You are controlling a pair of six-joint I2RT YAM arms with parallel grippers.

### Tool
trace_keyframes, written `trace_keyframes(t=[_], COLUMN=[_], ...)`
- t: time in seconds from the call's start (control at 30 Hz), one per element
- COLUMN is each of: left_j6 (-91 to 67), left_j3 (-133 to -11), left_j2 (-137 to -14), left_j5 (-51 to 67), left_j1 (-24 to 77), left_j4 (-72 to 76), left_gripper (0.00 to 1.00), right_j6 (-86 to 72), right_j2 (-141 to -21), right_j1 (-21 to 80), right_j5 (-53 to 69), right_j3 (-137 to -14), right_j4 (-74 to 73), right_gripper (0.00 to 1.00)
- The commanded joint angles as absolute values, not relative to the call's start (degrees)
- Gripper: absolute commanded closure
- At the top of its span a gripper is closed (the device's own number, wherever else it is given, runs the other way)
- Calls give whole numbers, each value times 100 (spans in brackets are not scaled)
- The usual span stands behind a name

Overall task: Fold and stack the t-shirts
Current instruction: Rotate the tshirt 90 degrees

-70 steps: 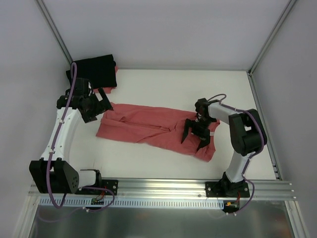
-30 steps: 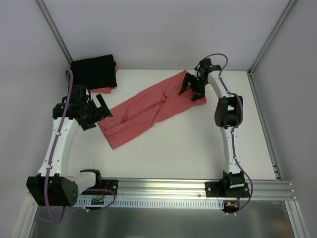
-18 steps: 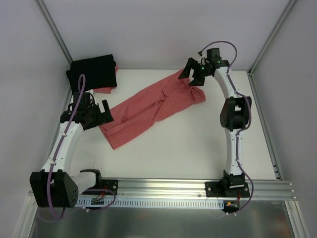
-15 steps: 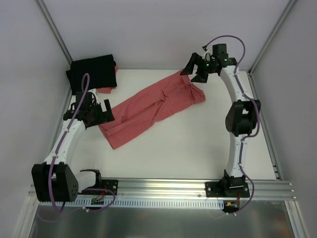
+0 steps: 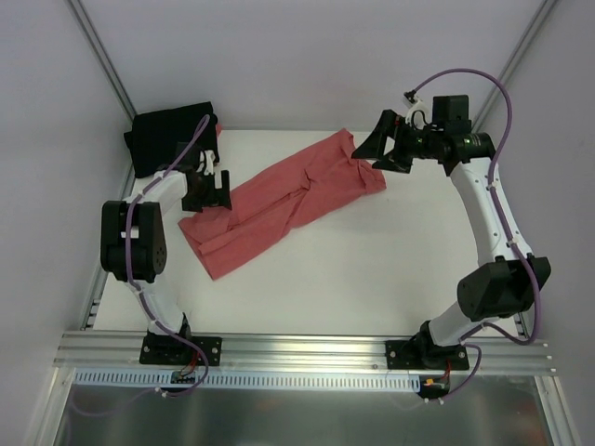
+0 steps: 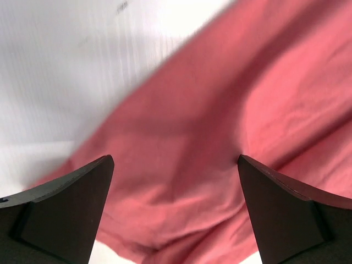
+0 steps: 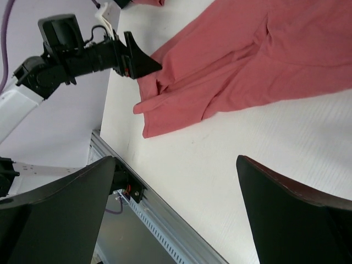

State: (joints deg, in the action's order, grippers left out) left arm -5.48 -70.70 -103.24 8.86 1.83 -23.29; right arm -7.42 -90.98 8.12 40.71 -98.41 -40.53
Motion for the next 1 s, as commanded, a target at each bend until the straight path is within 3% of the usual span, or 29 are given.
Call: trace_keyframes(t=[0.0,0.43,0.67,0.97], left_j6=[-404,-1071,-1538,-2170], left_j3=[-7540,-7568,-7120,-6794], left_j2=[-10608,-11259,-11022,-10539], left_j5=[888,1107,1608,2126], left_j1=[167,167,473,1186], left_j4=[-2750,-3717,-4139,-4676], left_gripper=[1,1,1,1], right_j6=[-528,-703,-764,-853], right_j2=[-8711,-8446,-8464,-8078], right_j1=[817,817,817,817], right_j5=[3964,3973,4025,4069], right_j3=[-9659,-9703,-9642,-8684], right_j4=[-4411,-4333,-4193,-3727], right_gripper=[1,0,0,1])
